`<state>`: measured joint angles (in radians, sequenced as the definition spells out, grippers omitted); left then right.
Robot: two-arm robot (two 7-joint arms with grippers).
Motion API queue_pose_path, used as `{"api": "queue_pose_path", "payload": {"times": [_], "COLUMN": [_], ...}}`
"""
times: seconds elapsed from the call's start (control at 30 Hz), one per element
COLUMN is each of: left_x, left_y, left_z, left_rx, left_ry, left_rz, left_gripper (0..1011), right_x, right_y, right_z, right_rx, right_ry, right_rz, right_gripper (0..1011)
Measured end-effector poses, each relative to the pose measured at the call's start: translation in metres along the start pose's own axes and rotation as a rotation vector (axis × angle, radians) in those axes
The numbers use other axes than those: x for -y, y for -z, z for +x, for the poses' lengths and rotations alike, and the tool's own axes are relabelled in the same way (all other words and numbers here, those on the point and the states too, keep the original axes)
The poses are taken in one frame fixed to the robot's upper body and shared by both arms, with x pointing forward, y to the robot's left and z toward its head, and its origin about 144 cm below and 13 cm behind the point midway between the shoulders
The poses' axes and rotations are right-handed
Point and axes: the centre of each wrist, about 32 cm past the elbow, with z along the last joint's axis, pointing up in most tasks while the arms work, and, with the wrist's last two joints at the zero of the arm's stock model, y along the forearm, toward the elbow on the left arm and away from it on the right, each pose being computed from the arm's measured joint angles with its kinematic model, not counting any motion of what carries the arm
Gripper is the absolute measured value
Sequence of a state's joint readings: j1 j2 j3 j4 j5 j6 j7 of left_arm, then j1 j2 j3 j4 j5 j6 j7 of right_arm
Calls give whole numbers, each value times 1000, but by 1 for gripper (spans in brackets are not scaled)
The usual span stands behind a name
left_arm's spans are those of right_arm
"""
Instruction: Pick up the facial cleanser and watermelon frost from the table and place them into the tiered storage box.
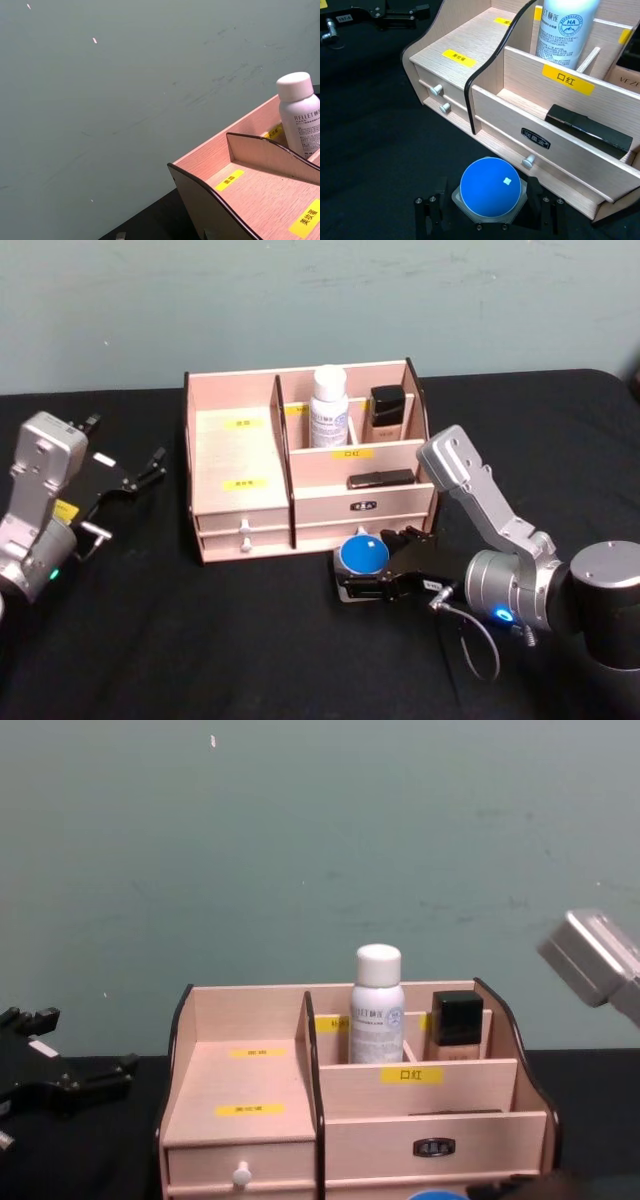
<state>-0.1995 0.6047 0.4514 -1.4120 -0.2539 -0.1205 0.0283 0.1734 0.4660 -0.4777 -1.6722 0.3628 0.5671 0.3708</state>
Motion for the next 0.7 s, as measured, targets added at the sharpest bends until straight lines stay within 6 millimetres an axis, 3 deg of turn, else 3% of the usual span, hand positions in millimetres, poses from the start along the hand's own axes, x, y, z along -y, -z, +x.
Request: {"api": "queue_pose_path", "payload": {"times": [0.7], "left_x": [0], "left_y": [0], "left_z": [0], "left_rx": [0], "left_ry": [0], "left_rz": [0], "left_gripper": [1010], "right_x": [-5], "right_y": [0], "right_z": [0], "right_rx": [10], "right_ry": [-1], "right_rz": [-5], "right_gripper": [993]}}
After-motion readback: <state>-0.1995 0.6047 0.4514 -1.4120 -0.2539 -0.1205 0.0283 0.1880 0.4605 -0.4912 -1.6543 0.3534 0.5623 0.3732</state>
